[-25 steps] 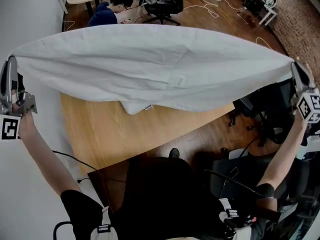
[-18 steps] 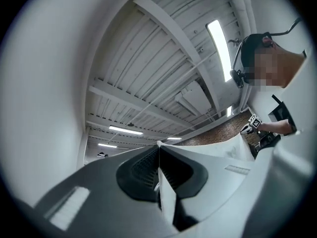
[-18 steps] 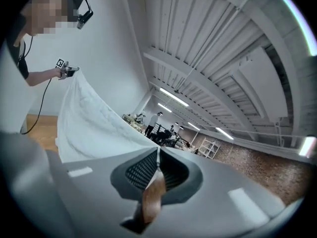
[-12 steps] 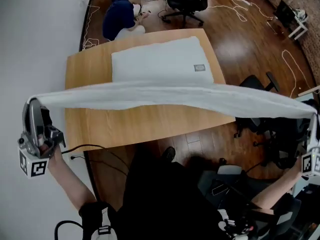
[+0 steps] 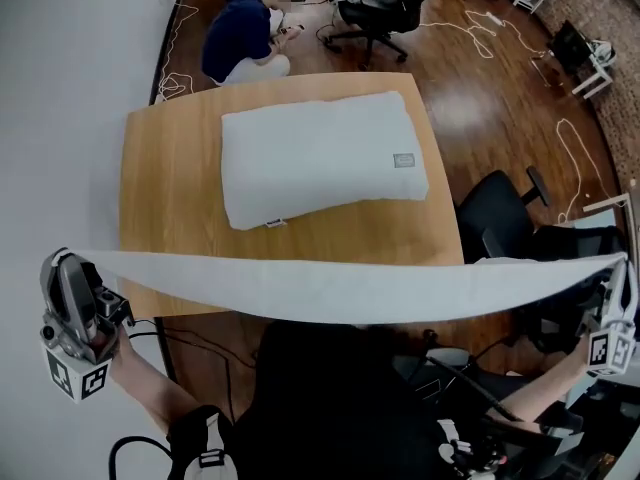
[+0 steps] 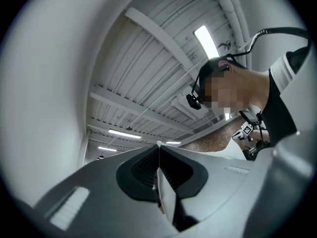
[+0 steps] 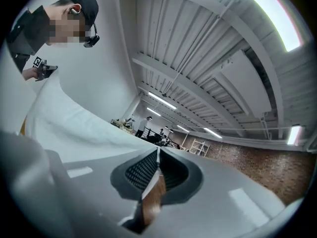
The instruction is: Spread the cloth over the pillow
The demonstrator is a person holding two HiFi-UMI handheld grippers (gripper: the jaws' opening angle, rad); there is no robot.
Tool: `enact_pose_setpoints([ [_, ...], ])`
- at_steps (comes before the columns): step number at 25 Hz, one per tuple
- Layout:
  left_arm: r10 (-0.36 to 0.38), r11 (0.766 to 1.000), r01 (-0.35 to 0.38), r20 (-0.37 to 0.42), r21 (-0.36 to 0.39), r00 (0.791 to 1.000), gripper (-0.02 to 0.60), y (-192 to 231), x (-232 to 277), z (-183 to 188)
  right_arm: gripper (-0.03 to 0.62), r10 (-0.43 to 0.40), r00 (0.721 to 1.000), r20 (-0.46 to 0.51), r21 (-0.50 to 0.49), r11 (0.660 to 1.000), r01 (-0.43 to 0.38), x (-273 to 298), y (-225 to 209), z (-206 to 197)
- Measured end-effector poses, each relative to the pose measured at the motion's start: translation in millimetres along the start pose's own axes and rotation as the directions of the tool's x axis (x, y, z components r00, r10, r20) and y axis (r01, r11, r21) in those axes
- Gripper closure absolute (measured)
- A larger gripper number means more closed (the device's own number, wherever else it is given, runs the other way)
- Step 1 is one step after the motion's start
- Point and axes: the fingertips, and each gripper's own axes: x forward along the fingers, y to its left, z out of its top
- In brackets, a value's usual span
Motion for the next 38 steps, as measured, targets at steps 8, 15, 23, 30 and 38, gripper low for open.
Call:
enact_pose_setpoints([
  [8,0.051,0.984,-0.042,0.044,-0.175,0.998,0.574,62,-34,-68,0.576,0.010,0.999,-0.041,0.019,1.000,-0.009,35,63,-10],
  [15,0.081,0.977,-0.099,-0.101,-0.188,0.992,0.574,125,4,-126,0.576,0.131,0.990,-0.054,0.037,0.991,-0.129,138,97,-16],
  [23,0.170,0.934,-0.253,-0.309,-0.254,0.936,0.574,211,85,-282,0.576,0.310,0.948,-0.076,0.062,0.950,-0.306,329,143,-72],
  [30,0.198,0.900,-0.361,-0.511,-0.243,0.837,0.574,281,142,-448,0.576,0.447,0.879,-0.164,0.125,0.894,-0.431,529,213,-167],
  [38,0.212,0.847,-0.500,-0.748,-0.181,0.629,0.574,319,131,-623,0.576,0.532,0.770,-0.353,0.237,0.847,-0.477,672,333,-313],
])
